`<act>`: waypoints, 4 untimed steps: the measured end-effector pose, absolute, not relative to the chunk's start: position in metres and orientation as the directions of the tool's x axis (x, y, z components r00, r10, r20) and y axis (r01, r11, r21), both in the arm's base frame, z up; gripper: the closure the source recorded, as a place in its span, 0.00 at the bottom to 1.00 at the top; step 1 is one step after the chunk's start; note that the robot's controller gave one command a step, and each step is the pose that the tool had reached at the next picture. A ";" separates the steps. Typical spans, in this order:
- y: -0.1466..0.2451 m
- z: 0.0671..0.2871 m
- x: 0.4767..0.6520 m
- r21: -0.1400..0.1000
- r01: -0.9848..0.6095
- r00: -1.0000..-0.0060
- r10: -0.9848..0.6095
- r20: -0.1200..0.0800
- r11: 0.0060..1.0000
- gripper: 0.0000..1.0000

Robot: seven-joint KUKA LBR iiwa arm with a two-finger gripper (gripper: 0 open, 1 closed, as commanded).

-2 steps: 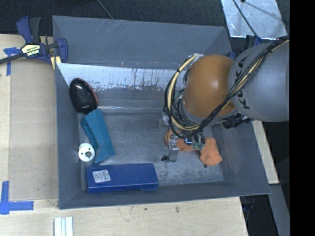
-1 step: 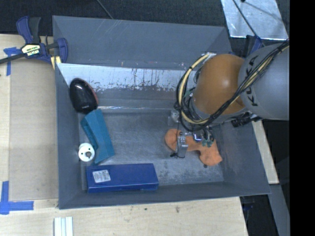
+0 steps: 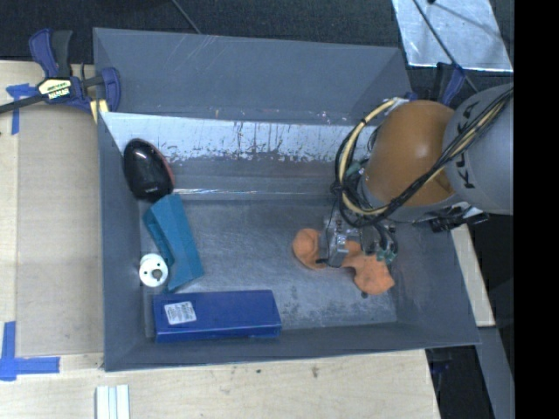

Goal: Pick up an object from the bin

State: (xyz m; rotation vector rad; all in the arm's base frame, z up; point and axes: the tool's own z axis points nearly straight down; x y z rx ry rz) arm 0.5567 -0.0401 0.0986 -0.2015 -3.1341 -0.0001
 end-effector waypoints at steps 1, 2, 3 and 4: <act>-0.040 0.099 0.557 0.000 0.128 -0.992 0.128 0.001 0.992 1.00; -0.024 0.084 0.552 0.000 0.134 -0.991 0.134 -0.003 0.991 1.00; 0.001 0.071 0.550 0.000 0.119 -0.993 0.119 0.001 0.993 0.00; 0.000 0.072 0.551 0.000 0.121 -0.993 0.121 -0.002 0.993 1.00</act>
Offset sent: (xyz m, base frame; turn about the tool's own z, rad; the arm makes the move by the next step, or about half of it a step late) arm -0.0095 0.0279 -0.0245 0.0093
